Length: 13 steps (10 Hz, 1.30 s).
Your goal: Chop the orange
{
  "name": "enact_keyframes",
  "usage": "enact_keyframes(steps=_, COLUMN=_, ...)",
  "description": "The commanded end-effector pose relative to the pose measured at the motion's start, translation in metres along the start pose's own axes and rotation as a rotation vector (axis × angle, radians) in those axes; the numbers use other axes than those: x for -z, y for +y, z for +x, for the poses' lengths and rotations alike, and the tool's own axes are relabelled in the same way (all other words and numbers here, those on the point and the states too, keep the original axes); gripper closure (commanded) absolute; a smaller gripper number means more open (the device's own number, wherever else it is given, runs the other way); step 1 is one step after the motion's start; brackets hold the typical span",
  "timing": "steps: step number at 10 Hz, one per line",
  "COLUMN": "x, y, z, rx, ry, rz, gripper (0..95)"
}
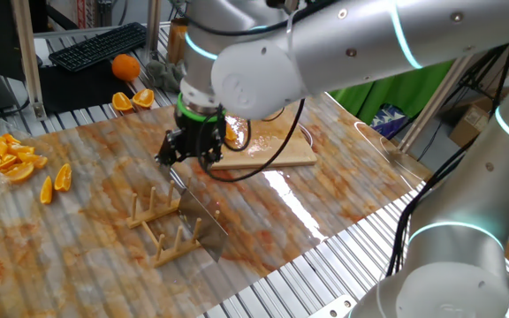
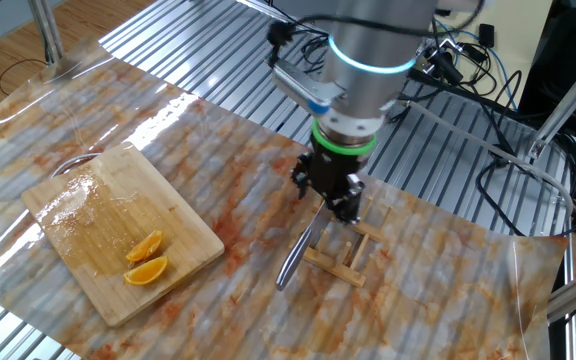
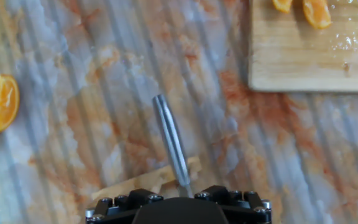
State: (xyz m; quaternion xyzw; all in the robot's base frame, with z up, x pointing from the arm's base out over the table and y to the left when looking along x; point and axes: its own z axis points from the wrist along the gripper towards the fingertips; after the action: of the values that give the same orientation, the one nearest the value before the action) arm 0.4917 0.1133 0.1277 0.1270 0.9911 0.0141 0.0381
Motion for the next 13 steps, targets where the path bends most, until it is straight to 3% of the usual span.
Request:
enact_keyframes(steps=1, x=-0.010, y=-0.015, z=-0.018, rx=0.029, ry=-0.001, rz=-0.011, gripper=19.0)
enact_keyframes(steps=2, x=-0.011, y=-0.021, z=-0.026, rx=0.049, ry=-0.001, rz=-0.012, gripper=38.0)
enact_keyframes(steps=4, x=-0.015, y=-0.039, z=-0.050, rx=0.092, ry=-0.001, rz=-0.013, gripper=38.0)
enact_keyframes(steps=6, x=-0.019, y=-0.051, z=-0.065, rx=0.116, ry=0.007, rz=-0.036, gripper=76.0)
enact_keyframes(steps=8, x=-0.022, y=-0.060, z=-0.075, rx=0.135, ry=0.009, rz=-0.043, gripper=76.0)
enact_keyframes(steps=9, x=-0.023, y=-0.064, z=-0.080, rx=0.150, ry=0.012, rz=-0.045, gripper=95.0)
enact_keyframes(steps=11, x=-0.030, y=-0.074, z=-0.090, rx=0.156, ry=0.012, rz=-0.056, gripper=95.0)
enact_keyframes(steps=13, x=-0.032, y=-0.073, z=-0.099, rx=0.157, ry=0.011, rz=-0.056, gripper=95.0)
